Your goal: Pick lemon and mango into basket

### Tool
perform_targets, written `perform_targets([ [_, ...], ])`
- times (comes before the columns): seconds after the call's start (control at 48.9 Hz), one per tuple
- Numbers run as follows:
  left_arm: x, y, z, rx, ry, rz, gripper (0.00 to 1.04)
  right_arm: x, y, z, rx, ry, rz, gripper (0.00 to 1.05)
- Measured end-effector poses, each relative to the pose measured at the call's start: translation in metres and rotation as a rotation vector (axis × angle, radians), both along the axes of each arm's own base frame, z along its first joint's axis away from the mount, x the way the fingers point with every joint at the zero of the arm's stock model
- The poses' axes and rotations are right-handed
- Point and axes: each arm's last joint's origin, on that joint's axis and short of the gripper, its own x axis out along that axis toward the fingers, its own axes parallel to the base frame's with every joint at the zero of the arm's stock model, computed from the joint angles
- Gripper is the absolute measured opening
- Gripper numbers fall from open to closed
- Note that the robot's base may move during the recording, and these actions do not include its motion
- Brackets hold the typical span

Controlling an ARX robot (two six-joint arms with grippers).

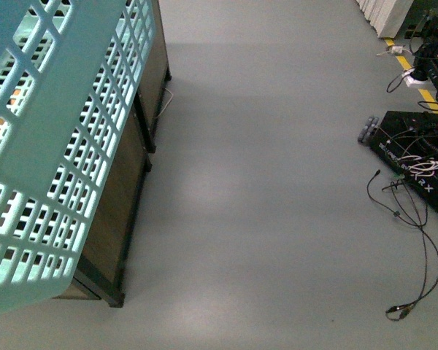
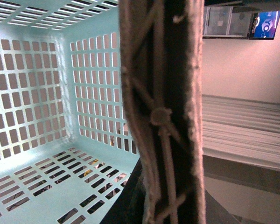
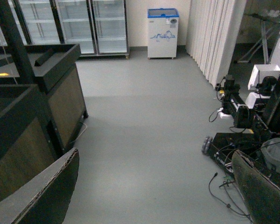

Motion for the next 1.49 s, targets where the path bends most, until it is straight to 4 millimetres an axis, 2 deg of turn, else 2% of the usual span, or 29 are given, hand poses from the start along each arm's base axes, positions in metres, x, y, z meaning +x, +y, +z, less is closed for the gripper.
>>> perform_targets([
  [1.494, 0.0002, 0.0004, 0.0002, 0.001, 0.000, -0.002, 0.06, 0.0000, 0.0000, 0.0001, 0.000, -0.001, 0.001, 0.96],
])
